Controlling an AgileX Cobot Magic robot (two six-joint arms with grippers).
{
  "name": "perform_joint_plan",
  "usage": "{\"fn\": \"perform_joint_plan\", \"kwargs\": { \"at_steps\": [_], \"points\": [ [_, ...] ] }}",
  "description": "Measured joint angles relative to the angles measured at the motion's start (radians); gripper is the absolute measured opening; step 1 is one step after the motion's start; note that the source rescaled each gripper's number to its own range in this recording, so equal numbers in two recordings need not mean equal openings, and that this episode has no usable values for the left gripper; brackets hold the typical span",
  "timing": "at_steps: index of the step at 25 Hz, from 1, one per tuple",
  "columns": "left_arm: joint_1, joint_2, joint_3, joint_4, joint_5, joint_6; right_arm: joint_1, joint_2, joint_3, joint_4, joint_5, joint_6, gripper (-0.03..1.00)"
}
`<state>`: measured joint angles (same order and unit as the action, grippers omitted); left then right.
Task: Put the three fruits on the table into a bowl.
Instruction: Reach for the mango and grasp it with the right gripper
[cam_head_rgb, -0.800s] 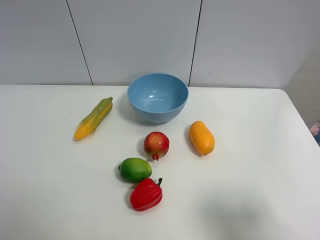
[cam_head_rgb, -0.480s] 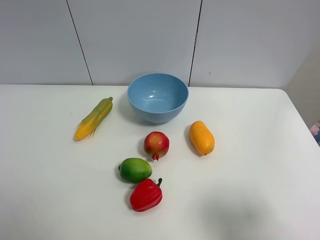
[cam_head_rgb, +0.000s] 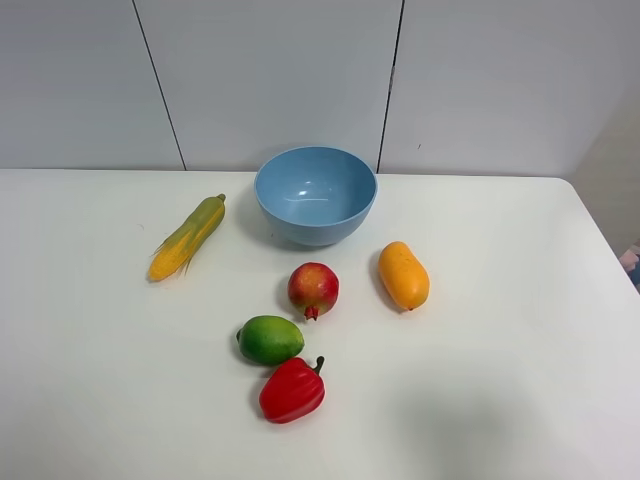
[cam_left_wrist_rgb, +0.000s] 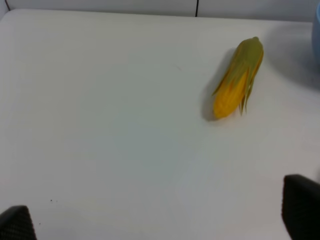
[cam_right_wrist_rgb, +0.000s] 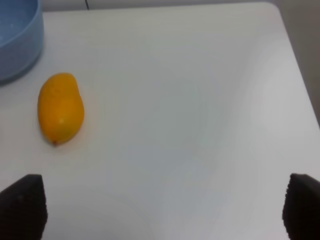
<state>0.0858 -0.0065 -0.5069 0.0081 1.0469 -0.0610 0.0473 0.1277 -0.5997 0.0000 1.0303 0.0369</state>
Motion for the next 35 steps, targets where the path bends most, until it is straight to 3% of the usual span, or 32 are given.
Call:
{"fn": "perform_joint_plan", "kwargs": {
  "at_steps": [6,11,16,21,26,29,35],
  "points": [
    [0.0,0.0,0.0,0.0,0.0,0.0,0.026,0.352,-0.152,0.014,-0.085,-0.065,0.75],
    [0.0,0.0,0.0,0.0,0.0,0.0,0.044,0.831,-0.253,0.137,-0.212,-0.223,0.74],
    [0.0,0.0,0.0,0.0,0.0,0.0,0.049,1.082,-0.256,0.199,-0.328,-0.246,0.74],
    [0.0,0.0,0.0,0.0,0.0,0.0,0.123,1.305,-0.256,0.209,-0.501,-0.315,0.95],
    [0.0,0.0,0.0,0.0,0.0,0.0,0.198,1.533,-0.27,0.259,-0.661,-0.327,1.0],
    [0.0,0.0,0.0,0.0,0.0,0.0,0.246,1.703,-0.355,0.28,-0.695,-0.332,1.0],
    [0.0,0.0,0.0,0.0,0.0,0.0,0.315,1.835,-0.49,0.3,-0.683,-0.32,1.0]
  ]
}}
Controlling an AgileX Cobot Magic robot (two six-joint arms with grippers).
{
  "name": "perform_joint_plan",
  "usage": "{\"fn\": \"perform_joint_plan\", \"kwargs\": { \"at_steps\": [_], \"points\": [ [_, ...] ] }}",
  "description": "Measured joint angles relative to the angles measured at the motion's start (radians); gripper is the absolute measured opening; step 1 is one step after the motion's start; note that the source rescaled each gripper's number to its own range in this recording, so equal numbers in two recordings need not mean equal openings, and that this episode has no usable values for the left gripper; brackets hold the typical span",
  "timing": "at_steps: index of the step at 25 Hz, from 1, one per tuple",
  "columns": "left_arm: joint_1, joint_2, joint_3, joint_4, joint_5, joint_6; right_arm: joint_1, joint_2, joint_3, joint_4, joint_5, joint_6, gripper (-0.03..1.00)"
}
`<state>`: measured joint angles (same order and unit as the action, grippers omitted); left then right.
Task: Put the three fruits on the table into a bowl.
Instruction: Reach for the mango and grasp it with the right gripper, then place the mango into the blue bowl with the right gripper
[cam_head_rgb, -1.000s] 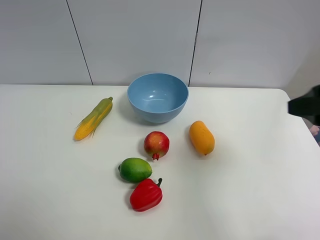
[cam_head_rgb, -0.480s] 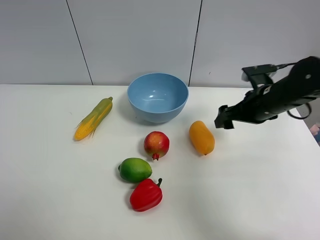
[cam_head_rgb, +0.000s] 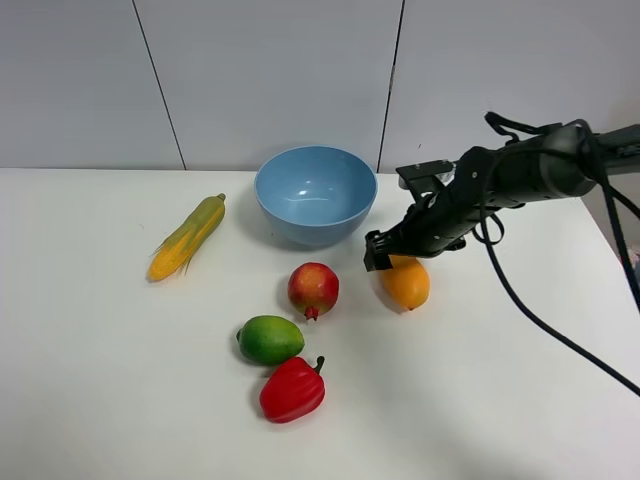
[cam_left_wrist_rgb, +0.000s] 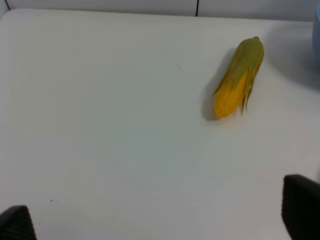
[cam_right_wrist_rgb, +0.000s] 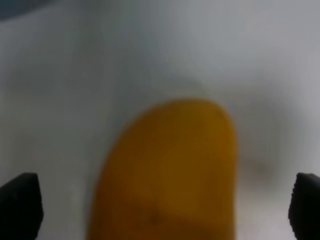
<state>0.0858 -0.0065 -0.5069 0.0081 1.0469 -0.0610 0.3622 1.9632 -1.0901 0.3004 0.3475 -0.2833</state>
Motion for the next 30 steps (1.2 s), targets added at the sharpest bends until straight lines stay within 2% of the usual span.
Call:
{"fn": "perform_joint_plan", "kwargs": {
  "at_steps": [6,7,9,10,11,12,16,20,22,26,30],
  "points": [
    [0.0,0.0,0.0,0.0,0.0,0.0,0.014,0.039,-0.014,0.012,0.041,0.018,0.89],
    [0.0,0.0,0.0,0.0,0.0,0.0,0.014,0.04,-0.014,0.012,0.048,0.025,0.81],
    [0.0,0.0,0.0,0.0,0.0,0.0,0.014,0.04,-0.014,0.009,0.053,0.039,0.52],
    [0.0,0.0,0.0,0.0,0.0,0.0,0.014,0.04,-0.014,0.002,0.055,0.054,0.3],
    [0.0,0.0,0.0,0.0,0.0,0.0,0.014,0.04,-0.014,-0.002,0.061,0.073,0.0],
    [0.0,0.0,0.0,0.0,0.0,0.0,0.014,0.04,-0.014,-0.008,0.068,0.088,0.03],
    [0.0,0.0,0.0,0.0,0.0,0.0,0.014,0.037,-0.014,-0.048,0.08,0.115,0.03],
    [0.0,0.0,0.0,0.0,0.0,0.0,0.007,-0.022,-0.014,-0.136,0.152,0.139,0.03],
    [0.0,0.0,0.0,0.0,0.0,0.0,-0.029,-0.124,-0.014,-0.189,0.167,0.179,0.03],
    [0.0,0.0,0.0,0.0,0.0,0.0,-0.06,-0.243,-0.057,-0.193,0.159,0.192,0.03],
    [0.0,0.0,0.0,0.0,0.001,0.0,-0.057,-0.24,-0.191,-0.151,0.157,0.185,0.03]
  ]
}}
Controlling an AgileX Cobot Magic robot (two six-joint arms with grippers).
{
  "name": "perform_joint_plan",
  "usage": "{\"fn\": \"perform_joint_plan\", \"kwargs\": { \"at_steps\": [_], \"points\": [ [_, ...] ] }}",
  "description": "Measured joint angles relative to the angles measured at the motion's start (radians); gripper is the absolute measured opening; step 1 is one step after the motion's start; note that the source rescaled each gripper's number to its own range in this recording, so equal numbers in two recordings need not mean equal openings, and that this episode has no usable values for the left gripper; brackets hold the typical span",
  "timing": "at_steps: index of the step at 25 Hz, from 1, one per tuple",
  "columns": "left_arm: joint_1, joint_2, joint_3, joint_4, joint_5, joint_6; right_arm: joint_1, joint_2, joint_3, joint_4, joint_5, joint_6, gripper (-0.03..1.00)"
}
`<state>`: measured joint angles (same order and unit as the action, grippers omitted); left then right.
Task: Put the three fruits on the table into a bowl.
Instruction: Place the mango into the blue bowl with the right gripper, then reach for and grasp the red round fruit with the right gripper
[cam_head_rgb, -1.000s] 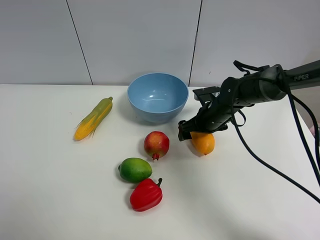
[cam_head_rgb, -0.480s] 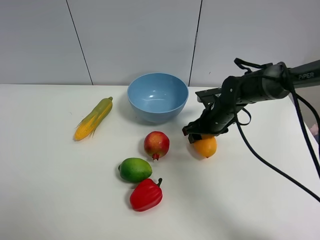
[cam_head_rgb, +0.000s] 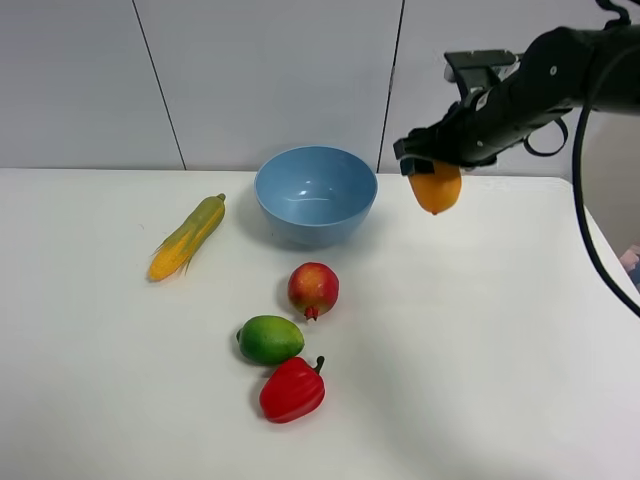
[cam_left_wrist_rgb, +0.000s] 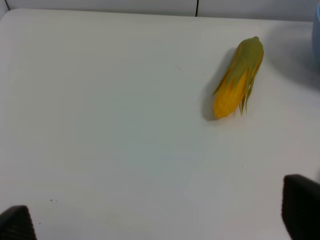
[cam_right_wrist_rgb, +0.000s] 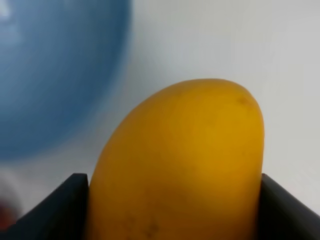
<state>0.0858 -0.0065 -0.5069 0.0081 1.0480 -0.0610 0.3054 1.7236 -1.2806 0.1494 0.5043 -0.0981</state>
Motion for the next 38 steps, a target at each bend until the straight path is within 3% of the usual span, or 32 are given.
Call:
{"fn": "perform_joint_plan", "kwargs": {
  "at_steps": [13,15,19,26,34,38],
  "points": [
    [0.0,0.0,0.0,0.0,0.0,0.0,0.156,0.443,-0.502,0.064,0.028,-0.126,0.03],
    [0.0,0.0,0.0,0.0,0.0,0.0,0.162,0.478,-0.52,0.066,0.028,-0.128,0.05],
    [0.0,0.0,0.0,0.0,0.0,0.0,0.162,0.498,-0.526,0.063,0.024,-0.128,0.19],
    [0.0,0.0,0.0,0.0,0.0,0.0,0.162,0.493,-0.529,0.063,0.01,-0.122,0.22],
    [0.0,0.0,0.0,-0.001,0.0,0.0,0.234,0.329,-0.529,0.055,0.231,-0.076,0.23],
    [0.0,0.0,0.0,-0.001,0.0,0.0,0.321,0.252,-0.529,0.032,0.348,-0.017,0.38]
  ]
}}
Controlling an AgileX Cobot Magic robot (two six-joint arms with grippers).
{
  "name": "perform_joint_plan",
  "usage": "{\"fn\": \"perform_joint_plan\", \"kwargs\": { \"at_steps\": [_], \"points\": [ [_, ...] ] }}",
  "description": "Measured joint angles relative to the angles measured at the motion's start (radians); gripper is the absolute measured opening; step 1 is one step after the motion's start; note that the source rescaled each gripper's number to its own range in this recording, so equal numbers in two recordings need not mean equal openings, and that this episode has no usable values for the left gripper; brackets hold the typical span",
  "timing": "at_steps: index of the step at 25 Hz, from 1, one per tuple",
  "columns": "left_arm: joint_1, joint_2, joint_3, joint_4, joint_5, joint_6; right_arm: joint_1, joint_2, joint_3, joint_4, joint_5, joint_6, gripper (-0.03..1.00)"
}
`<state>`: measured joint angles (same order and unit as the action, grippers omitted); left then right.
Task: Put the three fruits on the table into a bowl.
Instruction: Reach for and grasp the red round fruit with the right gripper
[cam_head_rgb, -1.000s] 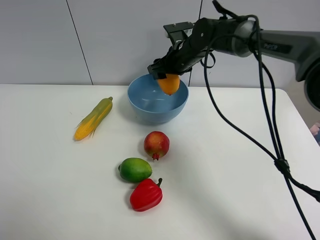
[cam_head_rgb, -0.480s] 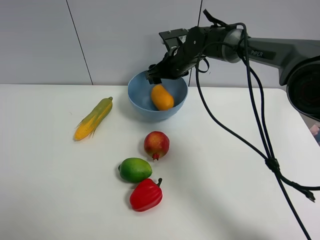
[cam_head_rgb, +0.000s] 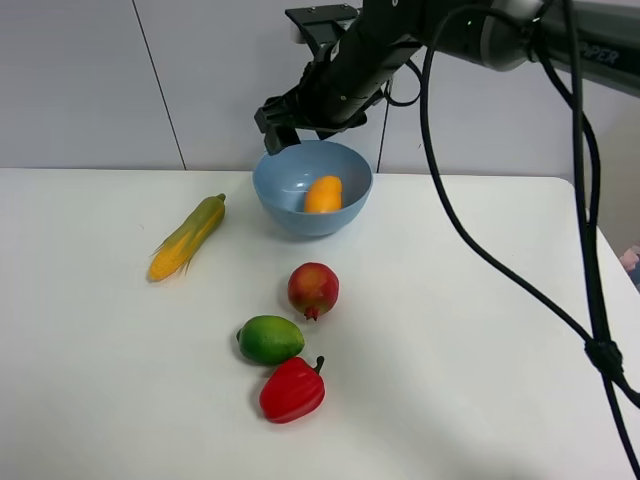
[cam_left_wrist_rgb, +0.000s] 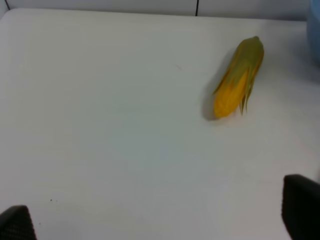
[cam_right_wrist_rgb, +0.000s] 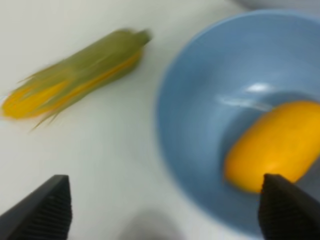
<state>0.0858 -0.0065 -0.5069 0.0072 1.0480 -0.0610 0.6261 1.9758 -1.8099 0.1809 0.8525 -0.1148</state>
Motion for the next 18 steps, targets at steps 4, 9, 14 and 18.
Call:
{"fn": "perform_joint_plan", "kwargs": {
  "at_steps": [4,9,14,18],
  "points": [
    [0.0,0.0,0.0,0.0,0.0,0.0,0.072,-0.024,0.019,-0.043,0.109,0.115,0.45],
    [0.0,0.0,0.0,0.0,0.0,0.0,0.09,-0.056,0.227,-0.044,0.122,0.231,0.59],
    [0.0,0.0,0.0,0.001,0.0,0.0,0.081,-0.074,0.463,-0.031,-0.039,0.345,0.72],
    [0.0,0.0,0.0,0.001,0.0,0.0,0.072,-0.074,0.562,0.004,-0.201,0.364,0.74]
  ]
}}
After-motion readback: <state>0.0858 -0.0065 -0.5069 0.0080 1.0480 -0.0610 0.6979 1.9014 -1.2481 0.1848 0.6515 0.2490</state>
